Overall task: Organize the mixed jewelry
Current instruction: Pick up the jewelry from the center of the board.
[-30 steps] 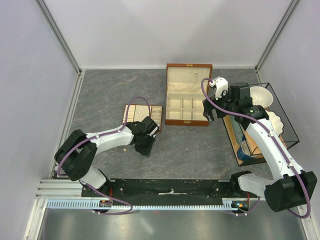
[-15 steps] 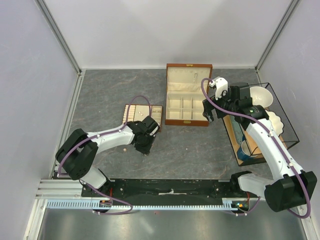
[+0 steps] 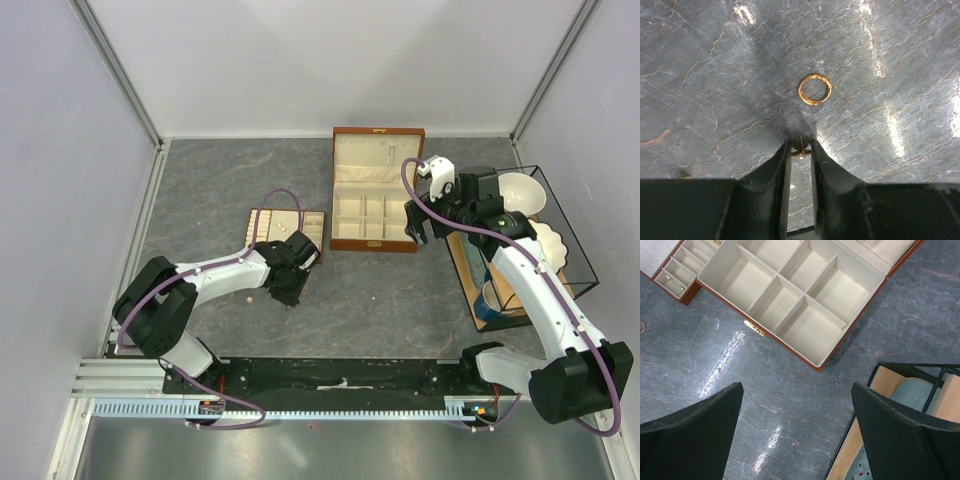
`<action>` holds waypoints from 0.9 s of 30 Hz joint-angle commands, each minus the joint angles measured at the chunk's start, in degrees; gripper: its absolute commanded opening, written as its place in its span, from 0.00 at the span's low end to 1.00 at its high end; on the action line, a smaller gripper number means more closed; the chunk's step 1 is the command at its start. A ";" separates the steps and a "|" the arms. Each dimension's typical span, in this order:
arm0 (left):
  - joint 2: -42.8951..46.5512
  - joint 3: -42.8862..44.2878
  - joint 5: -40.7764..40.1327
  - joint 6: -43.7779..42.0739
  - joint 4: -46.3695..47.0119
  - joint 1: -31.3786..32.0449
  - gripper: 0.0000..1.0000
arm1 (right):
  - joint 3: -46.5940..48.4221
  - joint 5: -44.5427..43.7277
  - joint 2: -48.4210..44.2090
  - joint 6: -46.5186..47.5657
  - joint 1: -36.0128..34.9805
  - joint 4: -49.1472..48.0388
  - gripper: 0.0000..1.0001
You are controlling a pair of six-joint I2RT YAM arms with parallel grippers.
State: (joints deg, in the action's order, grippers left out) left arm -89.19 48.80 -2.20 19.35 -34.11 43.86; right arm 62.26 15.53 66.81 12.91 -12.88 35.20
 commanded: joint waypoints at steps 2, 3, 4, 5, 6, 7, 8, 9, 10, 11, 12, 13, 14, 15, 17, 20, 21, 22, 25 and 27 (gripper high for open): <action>0.94 1.56 -2.37 -1.51 1.06 -0.26 0.25 | -0.03 1.08 -0.71 0.45 0.05 -1.63 0.98; 1.29 1.91 -2.37 -1.95 0.89 -0.26 0.23 | -0.03 1.08 -0.80 0.54 0.14 -1.54 0.98; 2.25 2.18 -2.46 -2.39 0.80 -0.26 0.22 | 0.05 1.08 -0.80 0.45 0.14 -1.63 0.98; 2.79 2.70 -2.55 -3.44 0.62 -0.26 0.21 | 0.05 1.17 -0.80 0.45 0.14 -1.63 0.98; 3.31 2.97 -2.64 -3.97 0.45 -0.18 0.19 | 0.14 1.17 -0.71 0.37 0.14 -1.54 0.98; 3.84 3.06 -2.72 -4.84 0.36 -0.17 0.18 | 0.14 1.17 -0.71 0.45 0.14 -1.54 0.98; 5.06 3.49 -2.73 -5.37 0.27 -0.26 0.18 | 0.14 1.17 -0.71 0.45 0.14 -1.63 0.98; 5.68 3.67 -2.64 -5.99 0.27 -0.18 0.17 | 0.14 1.34 -0.54 0.45 0.14 -1.63 0.98; 6.30 3.76 -2.29 -7.13 0.10 -0.17 0.16 | 0.06 1.35 -0.54 0.37 0.23 -1.71 0.98; 7.52 3.85 -2.20 -7.57 0.01 -0.17 0.16 | 0.23 1.43 -0.62 0.36 0.14 -1.63 0.98; 8.06 4.02 -2.11 -8.10 0.01 -0.17 0.16 | 0.23 1.61 -0.54 0.36 0.23 -1.63 0.98; 8.50 4.46 -1.41 -9.32 -0.25 -0.26 0.16 | 0.23 1.61 -0.54 0.28 0.14 -1.63 0.98; 8.85 4.90 -0.88 -9.94 -0.95 -0.26 0.16 | 0.32 1.70 -0.62 0.28 0.14 -1.63 0.98; 8.94 5.43 -0.36 -10.56 -1.57 -0.52 0.16 | 0.41 1.78 -0.80 0.19 0.14 -1.45 0.98; 8.25 7.80 1.92 -13.54 -3.84 -1.23 0.15 | 0.49 1.79 -0.97 0.28 0.05 -1.28 0.98; 6.05 12.80 5.62 -18.03 -8.50 -2.54 0.03 | 0.41 1.96 -1.50 0.10 0.14 -1.19 0.98; 4.48 14.12 6.32 -18.91 -9.82 -3.33 0.02 | 0.41 2.05 -1.76 0.10 0.14 -1.27 0.98; 3.76 16.31 7.02 -19.70 -10.53 -3.77 0.02 | 0.32 2.40 -2.03 0.10 0.23 -1.19 0.98; 2.35 18.26 10.97 -22.77 -12.56 -5.62 0.02 | 0.41 2.75 -2.56 -0.07 0.14 -1.19 0.98; 1.57 19.14 14.21 -24.36 -14.48 -7.63 0.02 | 0.32 2.93 -2.64 0.01 0.05 -1.27 0.98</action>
State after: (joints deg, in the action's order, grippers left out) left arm -86.17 64.99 4.67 1.69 -42.78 39.05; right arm 62.26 16.86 65.89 12.88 -12.88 35.20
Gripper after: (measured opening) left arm 0.240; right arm 0.982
